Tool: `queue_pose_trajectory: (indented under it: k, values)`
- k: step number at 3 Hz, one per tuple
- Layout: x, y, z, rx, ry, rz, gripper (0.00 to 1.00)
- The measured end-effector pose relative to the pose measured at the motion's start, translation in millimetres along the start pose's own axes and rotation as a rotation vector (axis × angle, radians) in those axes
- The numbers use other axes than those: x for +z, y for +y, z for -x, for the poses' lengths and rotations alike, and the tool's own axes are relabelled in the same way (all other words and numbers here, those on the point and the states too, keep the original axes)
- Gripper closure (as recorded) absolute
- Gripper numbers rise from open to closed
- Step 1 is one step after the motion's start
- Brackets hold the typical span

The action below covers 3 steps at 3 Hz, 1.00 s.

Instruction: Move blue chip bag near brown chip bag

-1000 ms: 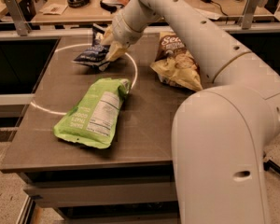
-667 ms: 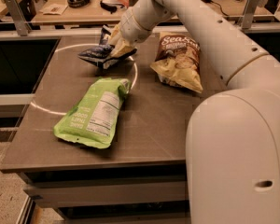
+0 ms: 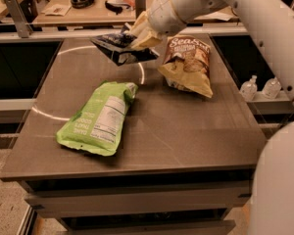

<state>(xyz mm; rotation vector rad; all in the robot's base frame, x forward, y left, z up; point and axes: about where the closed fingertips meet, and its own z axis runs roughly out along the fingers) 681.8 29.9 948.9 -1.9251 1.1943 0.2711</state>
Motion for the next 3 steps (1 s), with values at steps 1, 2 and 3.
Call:
queue_pose_trajectory:
  k: [1, 2, 3]
  values:
    - [-28, 31, 31, 0.034, -0.058, 0.01, 1.0]
    - [-25, 70, 55, 0.057, -0.112, 0.078, 1.0]
    - [-20, 75, 55, 0.061, -0.115, 0.092, 0.82]
